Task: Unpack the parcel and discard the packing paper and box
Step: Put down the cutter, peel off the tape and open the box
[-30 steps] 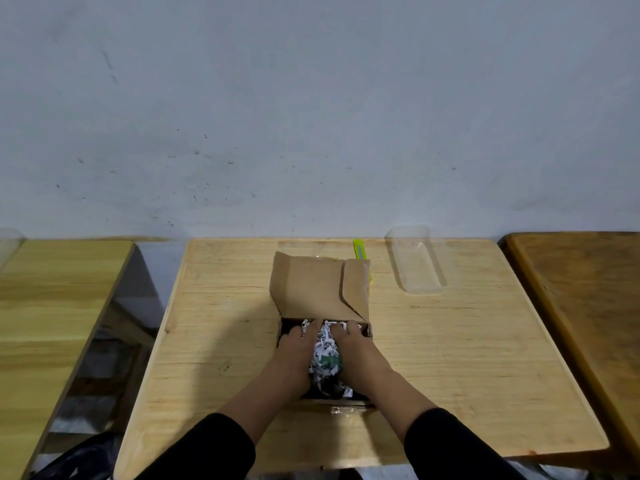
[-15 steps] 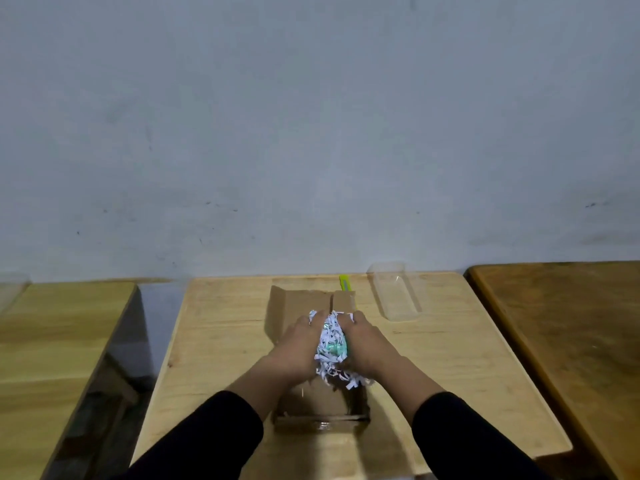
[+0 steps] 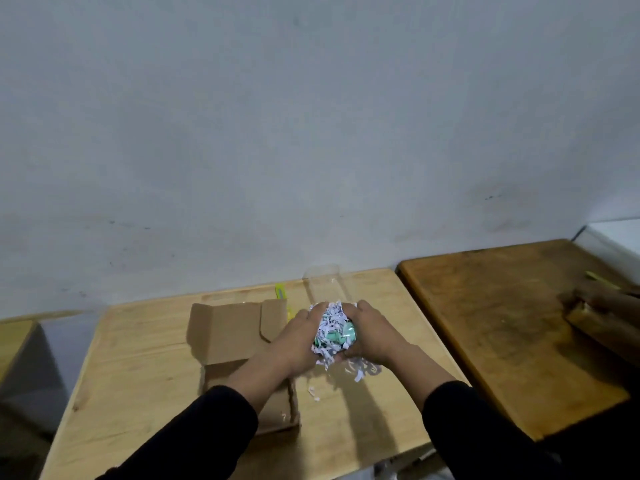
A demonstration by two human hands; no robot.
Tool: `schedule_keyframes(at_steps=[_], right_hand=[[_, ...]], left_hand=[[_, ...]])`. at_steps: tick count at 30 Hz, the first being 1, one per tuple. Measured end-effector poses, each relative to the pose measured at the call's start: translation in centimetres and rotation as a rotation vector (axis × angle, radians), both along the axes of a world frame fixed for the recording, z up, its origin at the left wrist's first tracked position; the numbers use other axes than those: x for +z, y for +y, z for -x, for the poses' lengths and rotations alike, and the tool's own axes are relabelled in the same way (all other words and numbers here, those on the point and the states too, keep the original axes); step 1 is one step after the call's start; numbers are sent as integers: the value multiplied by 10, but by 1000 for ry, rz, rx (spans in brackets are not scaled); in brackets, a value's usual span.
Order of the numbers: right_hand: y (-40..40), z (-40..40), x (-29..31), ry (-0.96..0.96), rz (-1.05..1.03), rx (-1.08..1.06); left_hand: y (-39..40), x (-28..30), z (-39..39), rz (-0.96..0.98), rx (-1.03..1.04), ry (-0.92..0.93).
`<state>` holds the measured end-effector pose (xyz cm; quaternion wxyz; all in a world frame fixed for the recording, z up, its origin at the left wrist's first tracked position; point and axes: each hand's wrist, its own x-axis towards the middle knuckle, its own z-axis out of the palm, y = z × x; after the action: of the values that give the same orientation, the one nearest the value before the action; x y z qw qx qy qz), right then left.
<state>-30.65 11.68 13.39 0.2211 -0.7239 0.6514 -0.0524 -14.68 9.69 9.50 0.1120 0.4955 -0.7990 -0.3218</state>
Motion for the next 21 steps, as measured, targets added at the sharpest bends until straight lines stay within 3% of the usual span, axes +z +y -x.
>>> schedule_keyframes(at_steps=[9,15,21], right_hand=[[-21,94,-75,-21,-153,7],[-24,117,-121,-117,-204,71],[-29,119,-126,-198,-292,194]], left_hand=[[-3,-72,91,-111,99,102],[1,-97,110,-191,136,41],[3,-100,105,-183,198,-94]])
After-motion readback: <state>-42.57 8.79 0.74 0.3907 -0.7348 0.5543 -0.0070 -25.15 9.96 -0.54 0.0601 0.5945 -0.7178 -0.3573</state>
